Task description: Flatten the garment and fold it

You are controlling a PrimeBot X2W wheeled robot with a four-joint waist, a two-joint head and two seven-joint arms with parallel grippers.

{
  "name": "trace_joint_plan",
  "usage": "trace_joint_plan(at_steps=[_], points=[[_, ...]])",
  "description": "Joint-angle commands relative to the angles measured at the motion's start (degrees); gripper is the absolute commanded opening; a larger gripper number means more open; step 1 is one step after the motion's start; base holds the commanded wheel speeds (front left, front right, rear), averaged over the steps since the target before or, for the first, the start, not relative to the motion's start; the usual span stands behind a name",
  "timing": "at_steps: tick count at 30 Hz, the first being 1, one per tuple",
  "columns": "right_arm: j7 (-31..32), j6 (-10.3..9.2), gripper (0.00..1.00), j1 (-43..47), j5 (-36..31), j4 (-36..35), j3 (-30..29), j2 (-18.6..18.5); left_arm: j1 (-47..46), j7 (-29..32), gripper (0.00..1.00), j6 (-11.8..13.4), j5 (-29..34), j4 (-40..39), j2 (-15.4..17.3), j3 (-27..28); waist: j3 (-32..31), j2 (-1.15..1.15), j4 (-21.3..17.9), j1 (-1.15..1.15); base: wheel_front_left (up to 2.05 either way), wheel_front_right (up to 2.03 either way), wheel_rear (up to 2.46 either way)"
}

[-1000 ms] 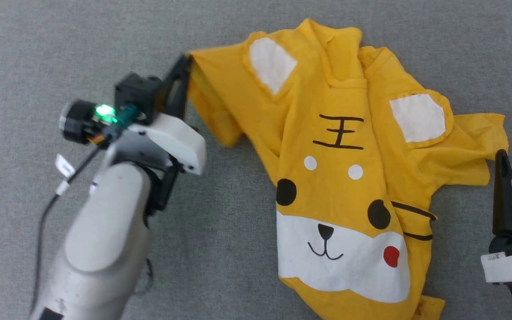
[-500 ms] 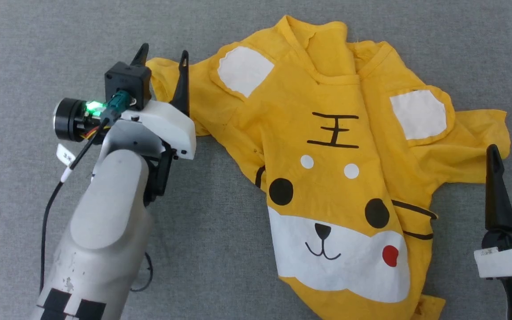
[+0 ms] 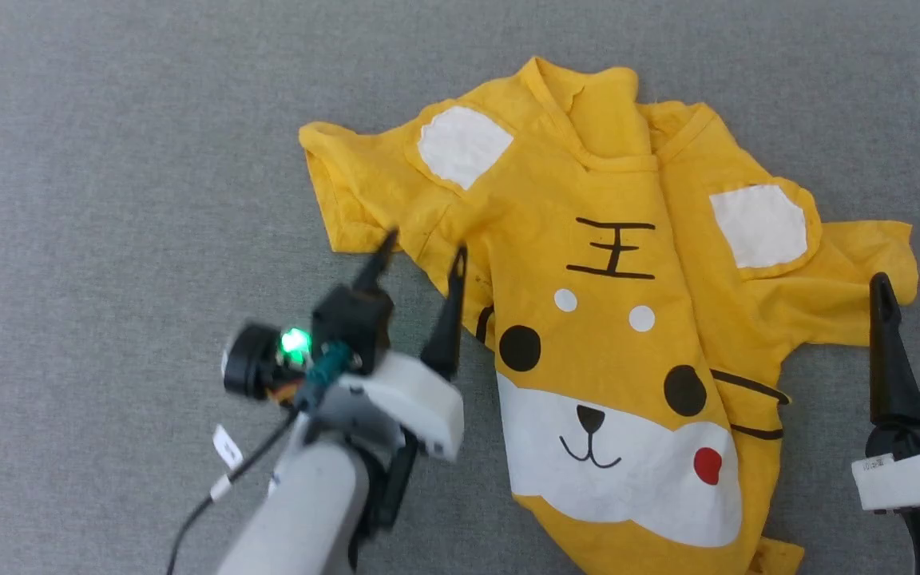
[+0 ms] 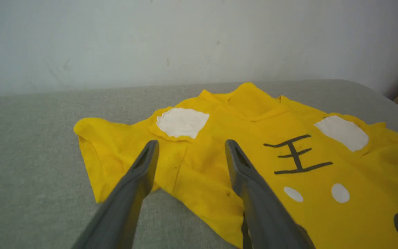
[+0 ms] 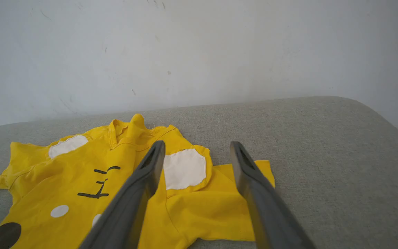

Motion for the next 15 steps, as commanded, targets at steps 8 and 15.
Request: trace_joint_plan(at_steps=[8, 15], points=[[0.9, -0.05, 1.00, 1.2, -0.2, -0.2, 0.8, 0.2, 9.1, 9.6, 1.00, 1.9, -1.7, -4.2, 0.9, -2.8, -2.7, 0.00, 0.9, 0.00, 0.00, 0.00, 0.00], [1.0, -0.05, 1.00, 1.0, -0.2, 0.4, 1.8, 0.2, 6.5, 12.1, 1.00, 0.4, -4.1, 2.5, -0.4, -3.5, -3.3, 0.00, 0.2, 0.00, 0.00, 0.00, 0.00]])
